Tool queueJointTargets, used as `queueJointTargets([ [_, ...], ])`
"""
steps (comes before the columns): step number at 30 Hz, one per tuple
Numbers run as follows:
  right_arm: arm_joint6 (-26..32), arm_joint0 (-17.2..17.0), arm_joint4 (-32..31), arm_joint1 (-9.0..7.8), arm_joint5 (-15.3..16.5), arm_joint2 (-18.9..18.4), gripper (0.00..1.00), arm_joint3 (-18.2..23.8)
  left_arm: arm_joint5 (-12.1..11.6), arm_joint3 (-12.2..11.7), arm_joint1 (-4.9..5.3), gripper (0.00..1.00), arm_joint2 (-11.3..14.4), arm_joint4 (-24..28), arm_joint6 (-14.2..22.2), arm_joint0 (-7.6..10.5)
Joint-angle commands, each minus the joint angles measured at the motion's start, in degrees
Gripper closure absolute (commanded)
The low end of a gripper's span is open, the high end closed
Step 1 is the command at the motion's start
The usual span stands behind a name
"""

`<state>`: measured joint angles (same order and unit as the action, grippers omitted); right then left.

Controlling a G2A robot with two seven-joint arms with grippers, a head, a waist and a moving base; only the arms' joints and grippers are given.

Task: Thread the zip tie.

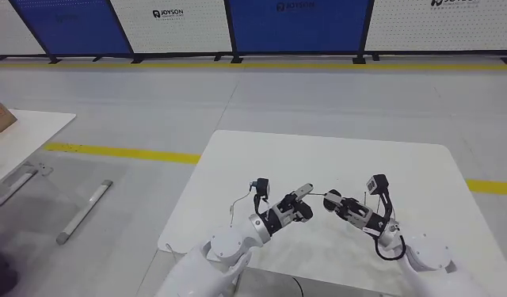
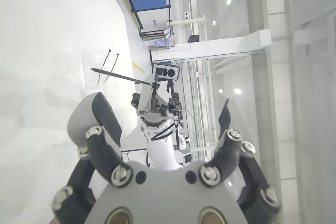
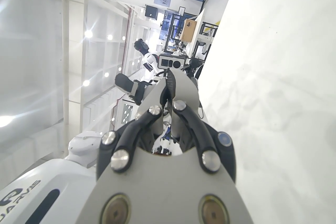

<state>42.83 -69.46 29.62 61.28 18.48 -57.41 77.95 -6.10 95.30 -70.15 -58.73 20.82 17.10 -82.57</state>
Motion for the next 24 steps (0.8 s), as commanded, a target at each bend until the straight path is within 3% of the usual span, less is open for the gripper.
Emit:
queueJointTargets([
  [1,0.02,0.00,0.03,-0.01,0.02,-0.02,1.00,-0.01,0.06,0.04,0.02,0.00,-0.05,0.00,0.05,-0.05],
  [24,0.02,0.00,0.03,-0.01,0.02,-0.02,1.00,-0.01,-0.03,0.10,-0.07,0.00,0.07,0.45,-0.39,0.14],
])
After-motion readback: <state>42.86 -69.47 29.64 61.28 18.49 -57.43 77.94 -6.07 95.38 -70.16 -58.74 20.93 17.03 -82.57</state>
